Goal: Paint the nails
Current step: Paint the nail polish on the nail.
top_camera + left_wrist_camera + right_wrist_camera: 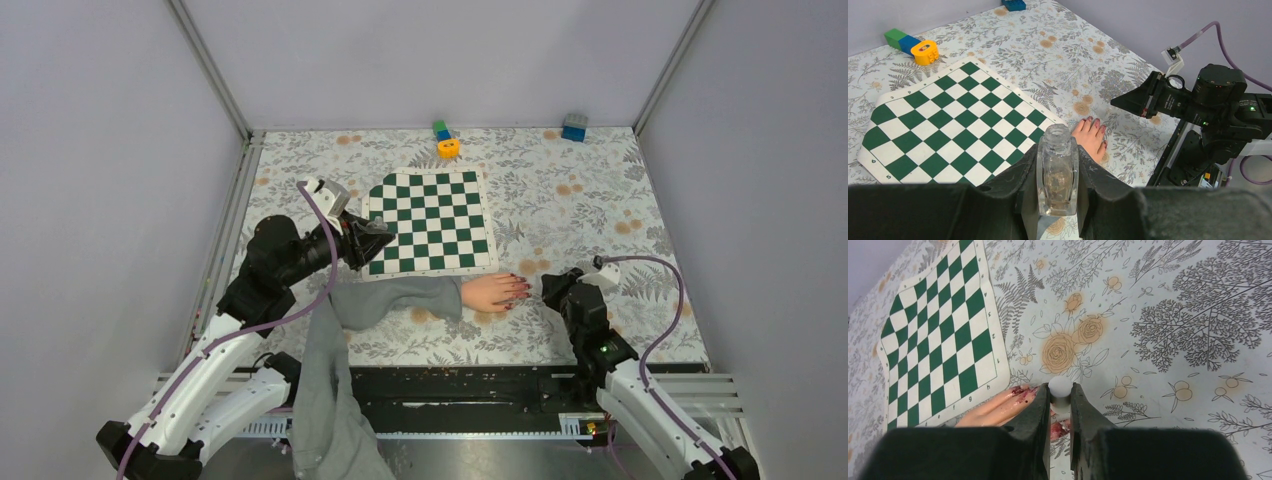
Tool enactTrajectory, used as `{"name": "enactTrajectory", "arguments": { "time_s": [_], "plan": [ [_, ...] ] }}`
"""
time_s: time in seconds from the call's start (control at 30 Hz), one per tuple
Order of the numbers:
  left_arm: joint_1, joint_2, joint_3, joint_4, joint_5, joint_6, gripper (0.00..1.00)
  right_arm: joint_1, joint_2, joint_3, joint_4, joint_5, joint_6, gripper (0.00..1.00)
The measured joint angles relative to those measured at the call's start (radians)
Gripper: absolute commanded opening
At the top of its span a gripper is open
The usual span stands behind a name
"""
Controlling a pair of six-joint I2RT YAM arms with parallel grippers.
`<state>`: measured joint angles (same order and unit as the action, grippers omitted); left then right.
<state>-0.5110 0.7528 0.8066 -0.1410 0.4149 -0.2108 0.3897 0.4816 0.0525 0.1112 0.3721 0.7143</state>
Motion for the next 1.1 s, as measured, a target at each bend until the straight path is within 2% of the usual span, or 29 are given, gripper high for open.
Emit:
{"name": "enactTrajectory", "arguments": {
  "time_s": [0.23,0.8,1.1],
  "plan": [
    [0.000,0.000,0.000,0.000,0.000,0.000,0.00,0.000,0.084,0.000,0.031,-0.031,-0.013,0.00],
    [0.000,0.000,0.000,0.000,0.000,0.000,0.00,0.000,0.097,0.000,0.039,-0.045,-0.014,0.00],
    [0.000,0.000,0.000,0.000,0.000,0.000,0.00,0.000,0.156,0.000,0.053,-0.045,-0.018,0.00]
  ]
}}
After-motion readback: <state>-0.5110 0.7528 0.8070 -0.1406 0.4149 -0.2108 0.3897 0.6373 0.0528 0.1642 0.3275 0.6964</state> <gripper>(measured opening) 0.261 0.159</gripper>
